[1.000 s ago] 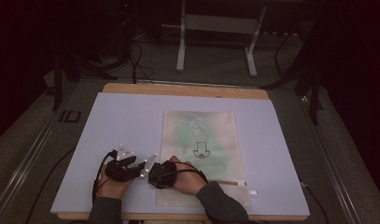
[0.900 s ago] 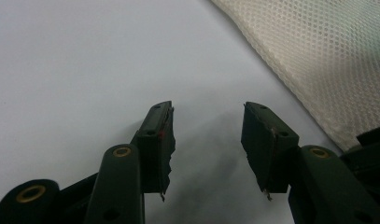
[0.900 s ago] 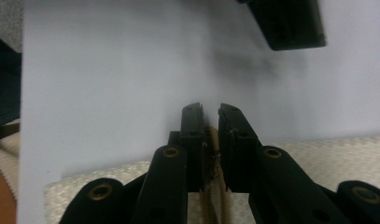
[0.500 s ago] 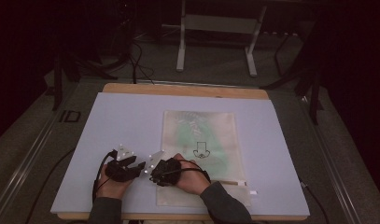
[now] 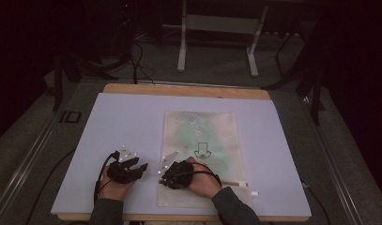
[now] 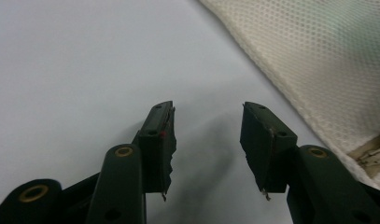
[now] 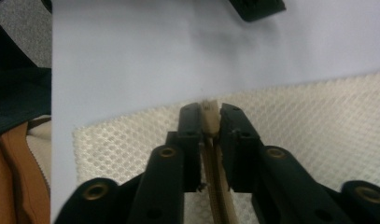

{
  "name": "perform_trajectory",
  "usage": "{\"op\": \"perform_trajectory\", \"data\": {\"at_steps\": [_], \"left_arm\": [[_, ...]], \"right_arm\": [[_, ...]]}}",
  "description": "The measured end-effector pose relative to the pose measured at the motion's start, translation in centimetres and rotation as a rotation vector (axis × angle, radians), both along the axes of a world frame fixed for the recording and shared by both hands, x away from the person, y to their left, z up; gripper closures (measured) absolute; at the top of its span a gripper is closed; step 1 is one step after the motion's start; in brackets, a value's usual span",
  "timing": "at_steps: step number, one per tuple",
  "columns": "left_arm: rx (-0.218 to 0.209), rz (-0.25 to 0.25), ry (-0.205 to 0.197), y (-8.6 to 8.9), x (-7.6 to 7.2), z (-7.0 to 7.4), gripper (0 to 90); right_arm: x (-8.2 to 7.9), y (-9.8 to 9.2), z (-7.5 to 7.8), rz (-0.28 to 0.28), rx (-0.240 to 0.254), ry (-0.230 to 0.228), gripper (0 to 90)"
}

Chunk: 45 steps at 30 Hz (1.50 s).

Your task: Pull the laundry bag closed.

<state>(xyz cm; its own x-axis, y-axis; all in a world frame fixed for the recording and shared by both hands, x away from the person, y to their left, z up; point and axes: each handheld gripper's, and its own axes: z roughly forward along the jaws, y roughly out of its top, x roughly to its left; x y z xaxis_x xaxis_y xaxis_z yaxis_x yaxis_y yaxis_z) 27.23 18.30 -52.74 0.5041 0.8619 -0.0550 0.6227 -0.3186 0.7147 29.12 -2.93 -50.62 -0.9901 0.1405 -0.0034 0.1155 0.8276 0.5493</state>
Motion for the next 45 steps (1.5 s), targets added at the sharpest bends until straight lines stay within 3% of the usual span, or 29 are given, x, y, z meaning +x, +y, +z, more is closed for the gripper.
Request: {"op": "perform_trajectory", "data": {"at_steps": [9,17,23,30,45], "left_arm": [[-0.03,-0.071,0.002,-0.7,-0.5,0.3,62.0],[-0.024,-0.151,0.014,-2.7,-0.8,0.3,73.2],[-0.058,-0.198,0.027,-3.5,-1.0,0.3,88.9],[-0.074,-0.231,0.035,-4.2,-1.1,0.3,89.1],[-0.049,-0.248,0.076,-4.9,-0.7,-0.5,89.1]], "right_arm": [[0.3,-0.3,-0.7,-0.006,-0.001,0.042,81.7],[-0.1,-0.2,-0.9,0.01,-0.015,-0.002,81.8],[-0.2,-0.3,-1.0,0.003,-0.006,-0.009,81.8],[-0.4,-0.4,-1.1,-0.003,-0.002,-0.014,81.8],[0.0,-0.4,-0.9,0.005,0.008,0.015,78.3]]}}
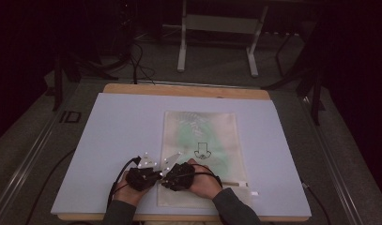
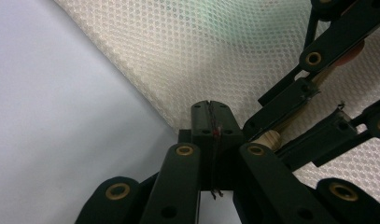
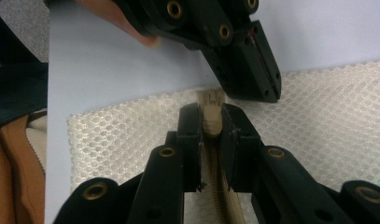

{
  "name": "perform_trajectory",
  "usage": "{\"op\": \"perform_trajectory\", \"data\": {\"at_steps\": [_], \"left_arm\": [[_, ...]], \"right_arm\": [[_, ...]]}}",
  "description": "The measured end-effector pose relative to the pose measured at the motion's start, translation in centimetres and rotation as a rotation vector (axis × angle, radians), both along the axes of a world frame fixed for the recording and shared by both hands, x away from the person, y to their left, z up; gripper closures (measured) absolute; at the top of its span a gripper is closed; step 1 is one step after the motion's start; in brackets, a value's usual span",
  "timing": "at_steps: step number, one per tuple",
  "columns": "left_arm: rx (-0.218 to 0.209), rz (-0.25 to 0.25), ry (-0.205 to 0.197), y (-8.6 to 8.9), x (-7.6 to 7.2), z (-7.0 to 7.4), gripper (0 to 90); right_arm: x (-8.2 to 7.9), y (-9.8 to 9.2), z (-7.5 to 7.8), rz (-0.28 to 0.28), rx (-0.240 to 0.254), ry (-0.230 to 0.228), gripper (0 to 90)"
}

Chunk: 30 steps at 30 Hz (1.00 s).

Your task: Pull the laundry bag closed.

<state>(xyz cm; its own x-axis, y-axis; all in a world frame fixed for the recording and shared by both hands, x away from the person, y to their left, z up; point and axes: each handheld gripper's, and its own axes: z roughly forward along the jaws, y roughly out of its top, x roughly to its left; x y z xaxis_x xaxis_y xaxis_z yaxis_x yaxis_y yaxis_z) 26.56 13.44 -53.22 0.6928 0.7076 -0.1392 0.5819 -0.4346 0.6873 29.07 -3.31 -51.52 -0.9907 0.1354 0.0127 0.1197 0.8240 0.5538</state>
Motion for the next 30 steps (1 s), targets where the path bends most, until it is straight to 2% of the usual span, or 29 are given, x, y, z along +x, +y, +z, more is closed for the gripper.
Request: {"op": "perform_trajectory", "data": {"at_steps": [12,17,30], "left_arm": [[-0.042,0.006,0.034,0.3,0.3,-0.2,89.5],[-0.019,0.006,0.027,0.1,0.3,-0.1,89.7],[-0.02,0.003,0.028,0.1,0.3,-0.2,89.8]], "right_arm": [[0.2,0.2,0.2,-0.006,-0.012,0.013,81.8],[0.3,-0.3,-0.1,-0.003,0.002,0.016,82.2],[0.3,-1.3,-0.1,-0.011,0.0,0.017,82.4]]}}
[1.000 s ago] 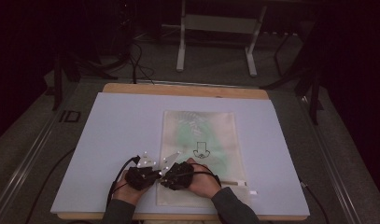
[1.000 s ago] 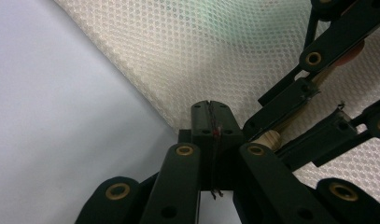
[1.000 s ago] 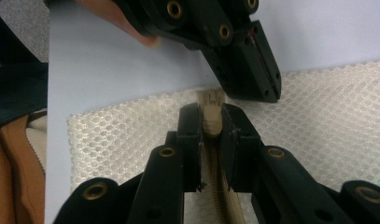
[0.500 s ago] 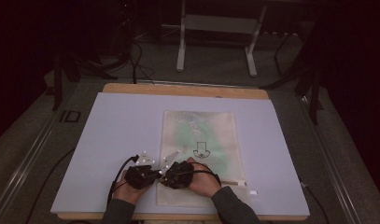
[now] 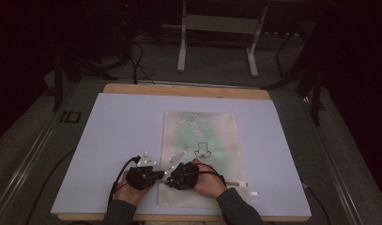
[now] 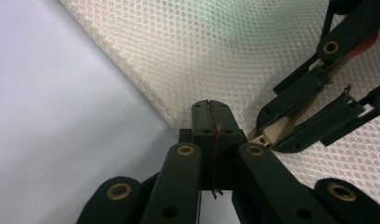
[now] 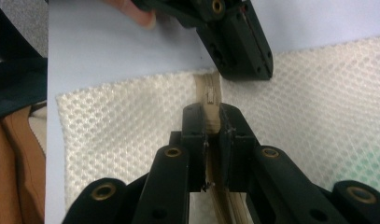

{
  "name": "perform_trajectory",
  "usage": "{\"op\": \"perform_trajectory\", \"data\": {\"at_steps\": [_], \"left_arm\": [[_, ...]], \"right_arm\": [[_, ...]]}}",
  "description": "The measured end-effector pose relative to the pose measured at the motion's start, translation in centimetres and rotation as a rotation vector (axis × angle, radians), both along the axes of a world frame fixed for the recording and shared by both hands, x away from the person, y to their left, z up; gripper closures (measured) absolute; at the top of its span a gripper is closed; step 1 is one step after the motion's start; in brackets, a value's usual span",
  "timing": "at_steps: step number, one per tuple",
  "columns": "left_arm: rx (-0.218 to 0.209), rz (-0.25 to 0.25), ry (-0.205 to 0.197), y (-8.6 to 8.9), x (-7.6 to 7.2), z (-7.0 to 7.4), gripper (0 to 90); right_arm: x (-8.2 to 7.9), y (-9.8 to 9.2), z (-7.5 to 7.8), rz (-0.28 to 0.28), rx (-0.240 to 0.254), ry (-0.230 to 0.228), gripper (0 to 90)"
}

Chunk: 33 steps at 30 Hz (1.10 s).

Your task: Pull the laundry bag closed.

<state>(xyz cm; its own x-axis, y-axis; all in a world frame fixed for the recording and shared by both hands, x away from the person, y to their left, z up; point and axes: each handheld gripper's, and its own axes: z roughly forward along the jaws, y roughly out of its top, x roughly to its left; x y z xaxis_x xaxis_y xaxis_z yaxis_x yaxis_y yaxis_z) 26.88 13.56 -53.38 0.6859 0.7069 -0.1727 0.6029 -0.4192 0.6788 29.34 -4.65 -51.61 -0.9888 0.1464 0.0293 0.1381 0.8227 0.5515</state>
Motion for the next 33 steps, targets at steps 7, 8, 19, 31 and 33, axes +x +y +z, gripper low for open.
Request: {"op": "perform_trajectory", "data": {"at_steps": [7,8,19,31,33], "left_arm": [[-0.003,0.002,0.0,0.0,0.0,0.0,89.8],[-0.002,0.002,0.0,0.0,0.0,0.0,89.8],[0.004,0.007,-0.007,-0.1,-0.1,0.0,89.7],[-0.034,-0.002,-0.001,-0.1,-0.6,0.5,88.4],[-0.063,-0.011,0.003,-0.2,-0.9,0.6,88.1]], "right_arm": [[-0.2,-0.8,0.1,0.006,-0.014,-0.017,82.4],[-0.2,-0.9,0.1,0.008,-0.014,-0.019,82.4],[-0.9,-0.8,0.4,0.028,-0.069,-0.08,82.3],[-1.1,-0.9,0.3,0.027,-0.075,-0.093,82.3],[-1.1,-0.9,0.3,0.027,-0.073,-0.094,82.3]]}}
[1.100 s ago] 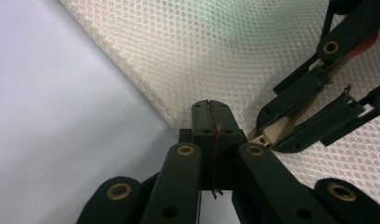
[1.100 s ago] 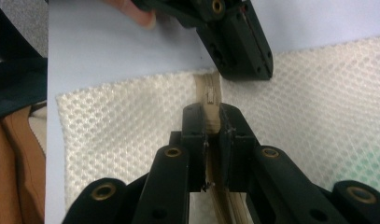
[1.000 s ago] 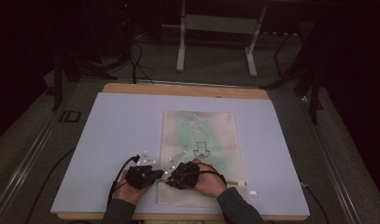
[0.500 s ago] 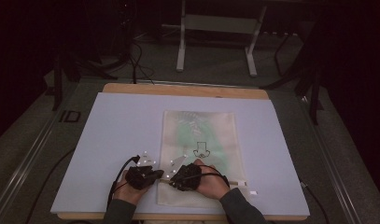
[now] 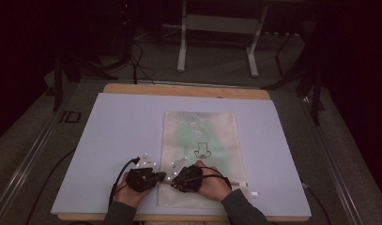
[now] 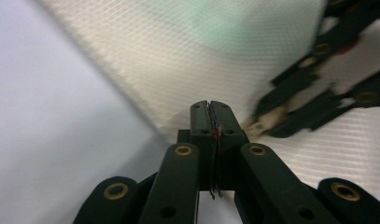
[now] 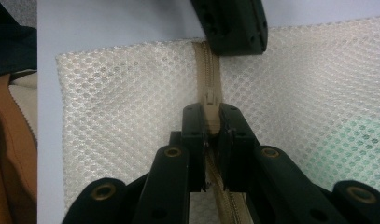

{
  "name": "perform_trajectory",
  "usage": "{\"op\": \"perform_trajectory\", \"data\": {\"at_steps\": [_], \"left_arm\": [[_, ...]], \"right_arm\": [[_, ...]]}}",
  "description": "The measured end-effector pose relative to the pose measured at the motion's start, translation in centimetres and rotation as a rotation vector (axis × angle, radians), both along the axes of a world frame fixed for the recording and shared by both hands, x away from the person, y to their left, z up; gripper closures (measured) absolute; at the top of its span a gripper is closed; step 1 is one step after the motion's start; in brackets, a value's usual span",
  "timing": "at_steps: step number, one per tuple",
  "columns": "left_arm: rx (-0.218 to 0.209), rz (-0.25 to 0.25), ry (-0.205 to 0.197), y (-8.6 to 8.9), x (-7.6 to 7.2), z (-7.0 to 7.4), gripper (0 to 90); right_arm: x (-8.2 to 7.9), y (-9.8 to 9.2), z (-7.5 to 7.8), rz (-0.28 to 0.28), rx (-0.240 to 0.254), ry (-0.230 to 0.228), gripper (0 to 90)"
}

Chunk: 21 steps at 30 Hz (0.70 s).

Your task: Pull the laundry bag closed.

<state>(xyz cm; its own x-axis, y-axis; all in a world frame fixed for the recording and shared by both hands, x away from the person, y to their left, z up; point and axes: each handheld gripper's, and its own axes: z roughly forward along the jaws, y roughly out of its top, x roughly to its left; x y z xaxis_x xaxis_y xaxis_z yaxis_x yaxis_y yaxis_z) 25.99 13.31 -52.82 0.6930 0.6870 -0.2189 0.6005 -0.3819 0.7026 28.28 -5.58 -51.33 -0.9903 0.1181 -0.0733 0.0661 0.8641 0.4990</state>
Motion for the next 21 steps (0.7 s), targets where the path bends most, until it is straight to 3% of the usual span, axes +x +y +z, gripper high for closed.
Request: {"op": "perform_trajectory", "data": {"at_steps": [4,11,15,21], "left_arm": [[0.006,-0.027,0.018,-0.39,-0.08,-0.17,88.0],[0.004,-0.031,0.055,-0.17,0.16,-0.66,89.3],[0.044,-0.043,0.035,-0.43,0.01,-0.5,89.4],[0.04,-0.042,0.038,-0.42,0.04,-0.53,89.5]], "right_arm": [[-0.03,0.04,0.01,-0.001,-0.002,0.0,82.3],[-0.13,0.33,0.15,0.015,-0.026,-0.014,82.3],[-0.25,0.47,0.27,0.025,-0.044,-0.024,82.3],[-0.37,0.42,0.42,0.03,-0.059,-0.028,82.3]]}}
